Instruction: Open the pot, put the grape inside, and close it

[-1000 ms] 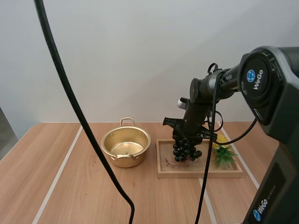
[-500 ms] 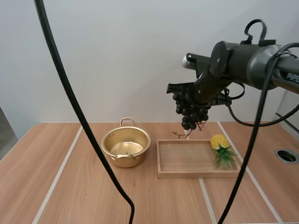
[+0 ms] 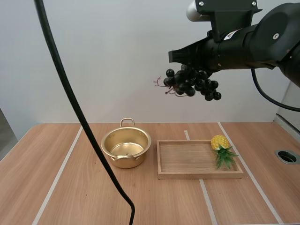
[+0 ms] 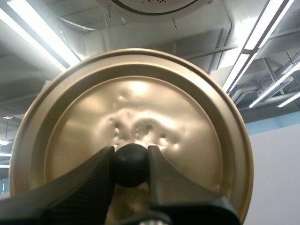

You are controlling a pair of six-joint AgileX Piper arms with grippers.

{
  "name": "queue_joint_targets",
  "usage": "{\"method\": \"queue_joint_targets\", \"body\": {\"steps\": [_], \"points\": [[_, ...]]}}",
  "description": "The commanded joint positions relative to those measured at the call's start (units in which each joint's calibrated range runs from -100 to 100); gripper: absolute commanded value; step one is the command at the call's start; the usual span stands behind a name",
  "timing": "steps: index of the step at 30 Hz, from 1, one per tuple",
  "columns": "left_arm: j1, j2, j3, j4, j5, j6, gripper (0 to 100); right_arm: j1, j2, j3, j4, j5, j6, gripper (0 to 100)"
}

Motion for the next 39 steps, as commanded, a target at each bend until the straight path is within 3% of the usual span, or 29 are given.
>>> {"method": "queue_joint_targets", "body": {"steps": [1, 3, 8, 16, 20, 24, 29, 35, 39], "points": [[0.02, 0.0, -0.3, -0.2, -2.4, -0.2, 0, 0.0, 0.0, -0.3, 7.0, -3.1, -13.6, 0], [0.02, 0.0, -0.3, -0.2, -2.4, -0.2, 0, 0.0, 0.1, -0.3, 9.6, -6.6, -16.9, 0], [0.02, 0.0, -0.3, -0.2, -2.4, -0.2, 0, 0.0, 1.1, -0.3, 14.6, -3.7, -16.7, 0], [0.02, 0.0, -0.3, -0.2, -2.4, -0.2, 0, 0.0, 13.5, -10.3, 17.9, 24.2, -19.0, 0], [0.02, 0.0, -0.3, -0.2, -2.4, -0.2, 0, 0.0, 19.4, -16.6, 23.5, 31.0, -19.2, 0], [0.02, 0.0, -0.3, -0.2, -2.4, -0.2, 0, 0.5, 24.8, -22.0, 23.8, 34.8, -19.3, 0], [0.02, 0.0, -0.3, -0.2, -2.4, -0.2, 0, 3.3, 30.1, -24.0, 24.2, 39.5, -19.3, 0], [0.02, 0.0, -0.3, -0.2, -2.4, -0.2, 0, 10.0, 33.1, -24.0, 24.1, 39.6, -22.1, 0], [0.02, 0.0, -0.3, -0.2, -2.4, -0.2, 0, 12.6, 34.4, -24.7, 22.0, 38.6, -22.6, 0]]}}
